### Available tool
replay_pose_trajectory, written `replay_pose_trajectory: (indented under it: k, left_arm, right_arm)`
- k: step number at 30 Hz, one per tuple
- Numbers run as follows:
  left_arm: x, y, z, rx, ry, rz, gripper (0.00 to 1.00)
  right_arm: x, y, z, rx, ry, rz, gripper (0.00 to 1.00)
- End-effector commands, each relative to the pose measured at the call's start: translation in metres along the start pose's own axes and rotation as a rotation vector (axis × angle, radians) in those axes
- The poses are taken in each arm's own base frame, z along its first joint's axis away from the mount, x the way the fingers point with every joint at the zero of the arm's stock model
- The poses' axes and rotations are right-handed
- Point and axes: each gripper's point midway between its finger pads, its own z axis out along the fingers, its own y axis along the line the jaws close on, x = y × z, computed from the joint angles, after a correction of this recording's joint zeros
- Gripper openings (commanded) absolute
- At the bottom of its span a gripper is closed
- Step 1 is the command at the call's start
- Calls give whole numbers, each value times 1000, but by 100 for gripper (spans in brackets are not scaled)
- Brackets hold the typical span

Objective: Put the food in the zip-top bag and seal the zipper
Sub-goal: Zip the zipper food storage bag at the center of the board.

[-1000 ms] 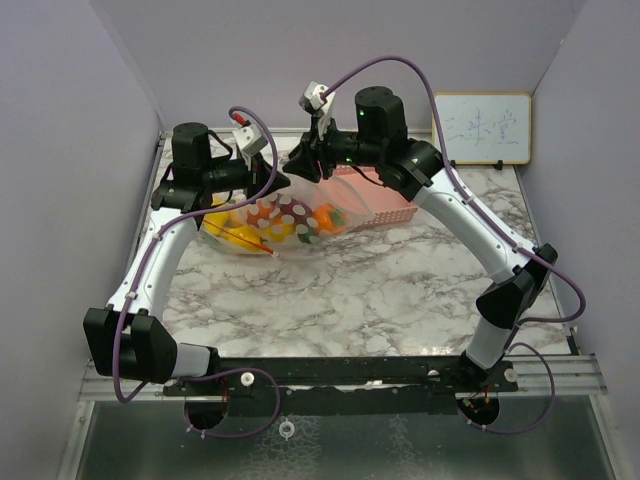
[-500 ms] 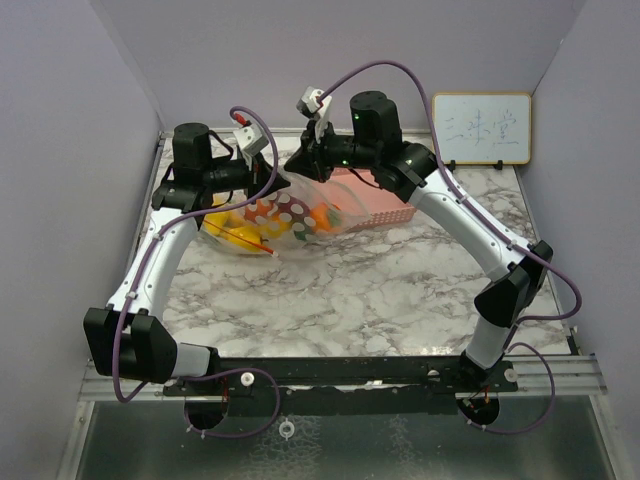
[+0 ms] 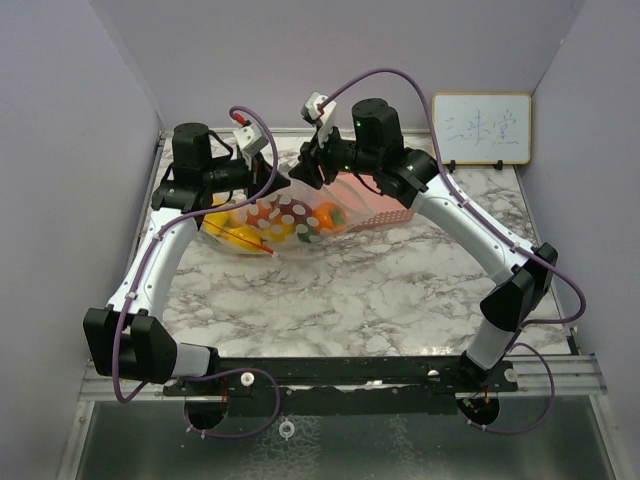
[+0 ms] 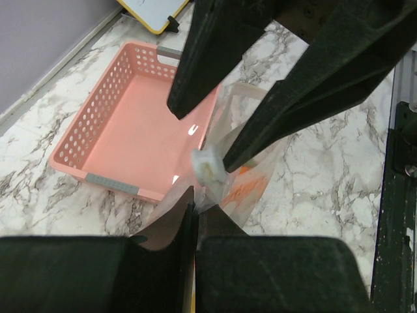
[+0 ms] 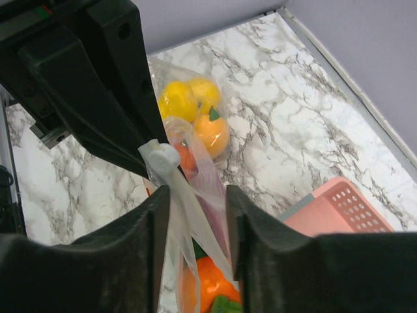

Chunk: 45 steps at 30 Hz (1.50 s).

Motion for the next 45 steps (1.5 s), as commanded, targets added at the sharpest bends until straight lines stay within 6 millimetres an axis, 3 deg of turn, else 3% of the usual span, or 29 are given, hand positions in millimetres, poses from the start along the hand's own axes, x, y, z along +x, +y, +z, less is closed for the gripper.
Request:
replay_pose_trajectory:
  k: [1,7,25,28,31,32,45]
  left_arm:
    - [-22,-9,-6,-3,-42,60,0]
    - [-20,-9,-6,-6,-39,56,0]
    - [-26,-12,-7,-2,-50,69,0]
    - [-28,-12,-8,-2,-53,70,0]
    - [-27,-12,-8,-3,-51,67,0]
    - [-26,-12,-8,-3,-50,64,0]
    - [-31,-4,-8,-41,-52,70,0]
  right_arm:
    - [-46,5,-14,-9,-121,-56,52]
    - [-52,17,-12,-84,-141,-57,53]
    - [-35,19,9,-135,-115,-40,44]
    - [-36,16,9,-121,-117,-39,33]
    - [-38,15,8,-112,-121,-34,10]
    - [-38,15,8,-109,-120,-32,7]
    - [-11,-7,-15,26,-46,-48,3]
